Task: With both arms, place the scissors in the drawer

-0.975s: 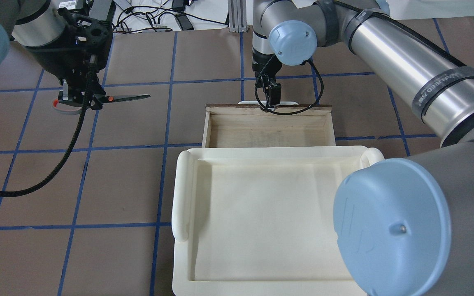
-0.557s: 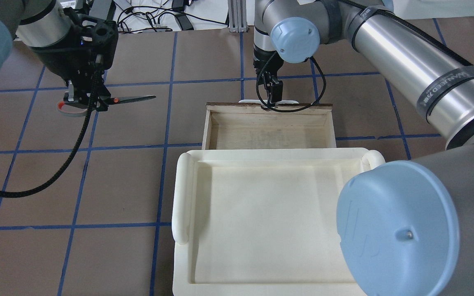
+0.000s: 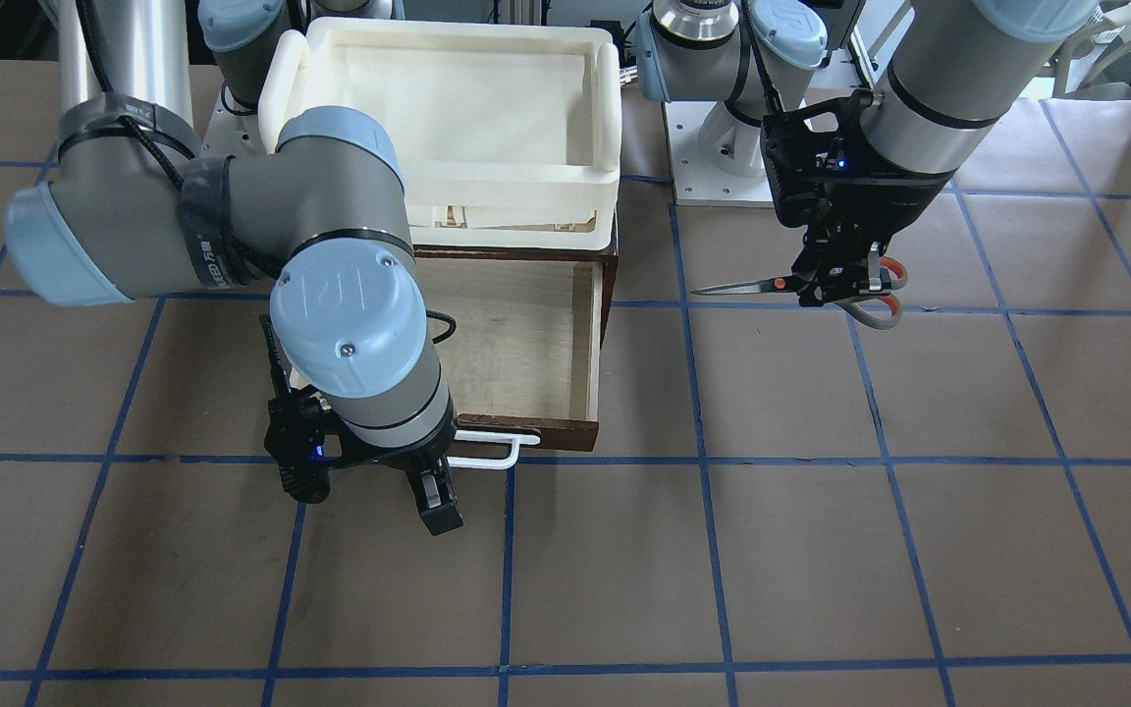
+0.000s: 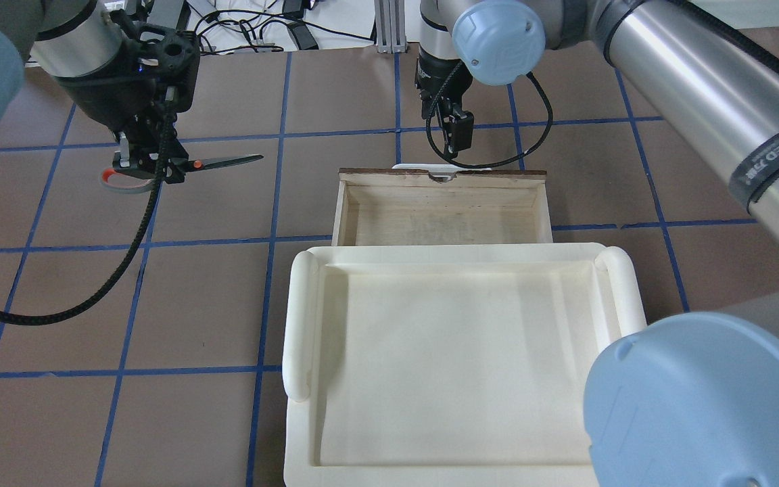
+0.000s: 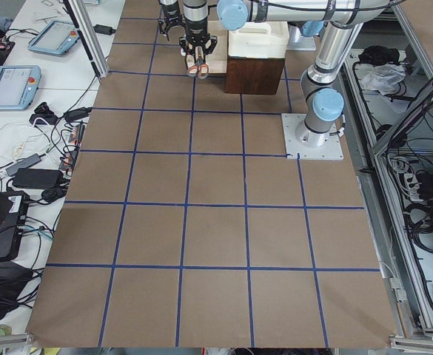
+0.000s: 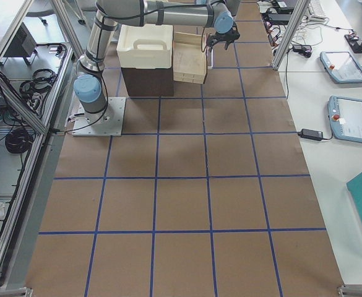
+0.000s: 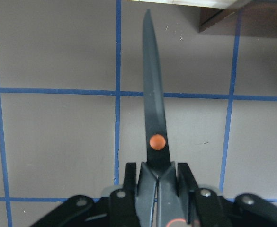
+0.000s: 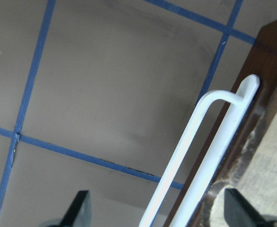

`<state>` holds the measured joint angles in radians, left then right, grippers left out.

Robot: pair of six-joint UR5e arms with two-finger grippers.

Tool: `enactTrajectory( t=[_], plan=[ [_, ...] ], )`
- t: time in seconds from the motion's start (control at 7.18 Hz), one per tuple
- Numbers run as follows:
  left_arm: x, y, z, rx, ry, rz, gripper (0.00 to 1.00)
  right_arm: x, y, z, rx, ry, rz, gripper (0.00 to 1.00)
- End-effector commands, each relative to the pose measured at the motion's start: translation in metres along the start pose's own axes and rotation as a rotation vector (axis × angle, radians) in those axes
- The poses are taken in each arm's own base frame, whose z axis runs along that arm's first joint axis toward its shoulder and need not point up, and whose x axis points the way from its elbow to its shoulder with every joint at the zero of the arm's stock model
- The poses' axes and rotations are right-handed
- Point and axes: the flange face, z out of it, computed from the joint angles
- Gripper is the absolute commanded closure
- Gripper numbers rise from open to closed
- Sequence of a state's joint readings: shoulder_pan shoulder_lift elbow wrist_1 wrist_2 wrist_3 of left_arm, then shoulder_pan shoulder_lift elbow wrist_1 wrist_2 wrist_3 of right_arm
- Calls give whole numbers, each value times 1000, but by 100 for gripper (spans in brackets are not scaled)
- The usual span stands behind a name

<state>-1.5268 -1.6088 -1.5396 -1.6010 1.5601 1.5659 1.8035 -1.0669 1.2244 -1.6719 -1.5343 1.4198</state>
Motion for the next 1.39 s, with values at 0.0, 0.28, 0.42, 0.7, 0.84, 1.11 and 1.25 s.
enactTrajectory(
  t=[0.0, 0.28, 0.42, 0.7, 0.84, 1.11, 1.25],
  plan=[
    [6, -14, -1, -6, -3, -15, 100, 31, -8, -53, 60, -27, -246, 0],
    [5, -15, -1, -3, 0, -16, 100, 52, -40, -98, 128, -61, -651, 0],
    [7, -21, 0, 1, 2, -17, 100, 70, -67, -122, 153, -74, -746, 0],
    [12, -98, -8, 4, -15, -49, 100, 96, -82, -123, 164, -45, -1021, 0],
    [10, -140, 7, 17, -15, -28, 100, 107, -84, -135, 195, -38, -1105, 0],
    [-11, -175, 51, 16, -12, 38, 100, 120, -92, -150, 227, -25, -1137, 0],
    [-4, -213, 75, 2, 7, 58, 100, 124, -93, -154, 238, -22, -1203, 0]
  ],
)
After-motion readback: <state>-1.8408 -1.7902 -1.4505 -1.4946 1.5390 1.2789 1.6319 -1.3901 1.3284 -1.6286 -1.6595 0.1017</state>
